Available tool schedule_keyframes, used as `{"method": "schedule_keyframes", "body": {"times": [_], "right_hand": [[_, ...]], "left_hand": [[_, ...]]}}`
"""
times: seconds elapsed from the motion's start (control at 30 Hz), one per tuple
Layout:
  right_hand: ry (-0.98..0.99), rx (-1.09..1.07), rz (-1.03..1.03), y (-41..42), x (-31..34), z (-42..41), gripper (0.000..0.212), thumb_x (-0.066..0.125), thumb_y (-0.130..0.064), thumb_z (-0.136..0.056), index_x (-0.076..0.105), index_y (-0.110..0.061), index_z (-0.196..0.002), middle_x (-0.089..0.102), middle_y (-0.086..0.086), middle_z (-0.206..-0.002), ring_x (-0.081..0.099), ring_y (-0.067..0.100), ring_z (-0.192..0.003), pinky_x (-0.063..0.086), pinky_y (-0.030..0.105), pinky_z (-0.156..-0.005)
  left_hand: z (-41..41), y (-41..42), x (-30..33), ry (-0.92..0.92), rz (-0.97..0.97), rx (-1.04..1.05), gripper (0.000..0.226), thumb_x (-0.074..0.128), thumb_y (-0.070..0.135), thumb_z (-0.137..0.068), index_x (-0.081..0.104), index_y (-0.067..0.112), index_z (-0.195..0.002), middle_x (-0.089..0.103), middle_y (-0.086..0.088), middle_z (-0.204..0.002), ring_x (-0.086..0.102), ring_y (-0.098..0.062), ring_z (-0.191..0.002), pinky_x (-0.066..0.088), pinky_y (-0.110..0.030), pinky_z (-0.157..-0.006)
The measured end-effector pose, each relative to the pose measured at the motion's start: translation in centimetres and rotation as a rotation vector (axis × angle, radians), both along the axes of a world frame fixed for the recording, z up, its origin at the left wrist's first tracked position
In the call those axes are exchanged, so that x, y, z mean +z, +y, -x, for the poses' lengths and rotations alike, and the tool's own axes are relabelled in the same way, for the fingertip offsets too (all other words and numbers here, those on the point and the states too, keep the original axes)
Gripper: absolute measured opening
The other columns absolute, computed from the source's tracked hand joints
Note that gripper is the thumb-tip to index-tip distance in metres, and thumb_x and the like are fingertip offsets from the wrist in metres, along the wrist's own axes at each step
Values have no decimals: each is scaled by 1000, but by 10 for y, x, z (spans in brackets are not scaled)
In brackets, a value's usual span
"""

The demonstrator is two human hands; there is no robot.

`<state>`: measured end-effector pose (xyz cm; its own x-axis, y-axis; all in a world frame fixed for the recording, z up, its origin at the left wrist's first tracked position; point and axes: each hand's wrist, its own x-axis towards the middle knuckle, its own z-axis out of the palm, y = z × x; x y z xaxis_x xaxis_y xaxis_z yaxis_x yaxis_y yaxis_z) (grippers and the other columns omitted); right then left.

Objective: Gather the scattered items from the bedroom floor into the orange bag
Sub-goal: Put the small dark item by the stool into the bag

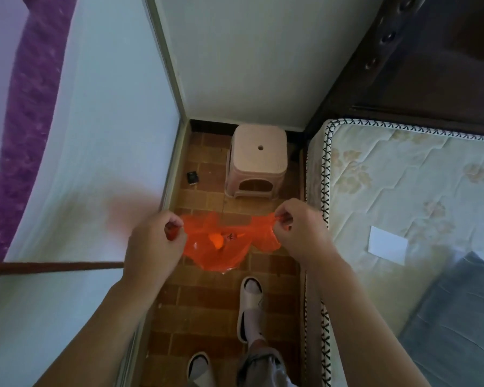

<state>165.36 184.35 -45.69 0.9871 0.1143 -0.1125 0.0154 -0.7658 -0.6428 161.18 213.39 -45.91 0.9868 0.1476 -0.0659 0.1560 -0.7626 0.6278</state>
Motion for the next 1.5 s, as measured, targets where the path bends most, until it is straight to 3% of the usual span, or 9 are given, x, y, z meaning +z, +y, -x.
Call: {"method": "schedule_keyframes", "body": {"times": [0.3,0.5,0.67,1.0,1.23,1.33,1.43,1.5], "right_hand": [[80,176,16,-12,-26,-87,9,69,-11,-82,66,-15,-89,62,-4,-85,61,16,-76,56,43,-70],[119,253,46,-5,-41,-123,9,69,-11,-83,67,-16,-90,63,-5,-89,61,14,-80,56,41,-73],[128,265,63,7,-51,-142,12,69,-10,-88,68,-18,-97,62,-8,-93,61,9,-84,57,33,-75],[110,208,141,29,-78,-165,14,72,-12,-88,69,-18,-100,65,-8,-95,64,9,-85,60,37,-75],[137,227,161,43,-160,-168,15,72,-13,-87,65,-23,-94,60,-11,-91,60,4,-80,56,29,-71],[113,280,174,50,-202,-173,13,73,-21,-86,62,-27,-91,56,-16,-90,58,3,-77,55,28,-68],[38,300,184,54,-239,-184,15,69,-44,-87,60,-33,-88,54,-19,-86,56,1,-76,49,19,-63],[-33,313,206,58,-262,-197,23,64,-57,-89,61,-34,-86,55,-20,-86,55,1,-80,46,18,-69]], "left_hand": [[-58,-9,-22,74,-19,154,14,78,18,-86,70,17,-98,70,1,-93,67,-17,-81,61,-37,-75],[-78,-5,-46,67,-19,181,15,77,12,-85,70,12,-98,71,-4,-94,67,-21,-81,63,-43,-73],[-88,0,-65,60,-10,185,18,81,15,-84,68,17,-96,69,0,-93,66,-17,-79,61,-35,-72],[-109,27,-103,46,-11,134,19,80,22,-87,70,19,-101,68,4,-95,65,-12,-82,61,-29,-72],[-128,35,-174,42,-16,96,14,75,12,-88,71,18,-100,67,6,-94,63,-8,-81,56,-20,-74],[-135,38,-217,51,-30,126,15,75,10,-87,72,18,-99,67,7,-95,62,-6,-82,47,-11,-75],[-142,45,-260,17,-28,165,18,75,9,-87,71,18,-101,66,6,-96,62,-7,-82,51,-18,-76],[-149,45,-287,-18,-24,170,17,74,11,-88,70,19,-102,63,7,-96,61,-7,-79,50,-20,-72]]}}
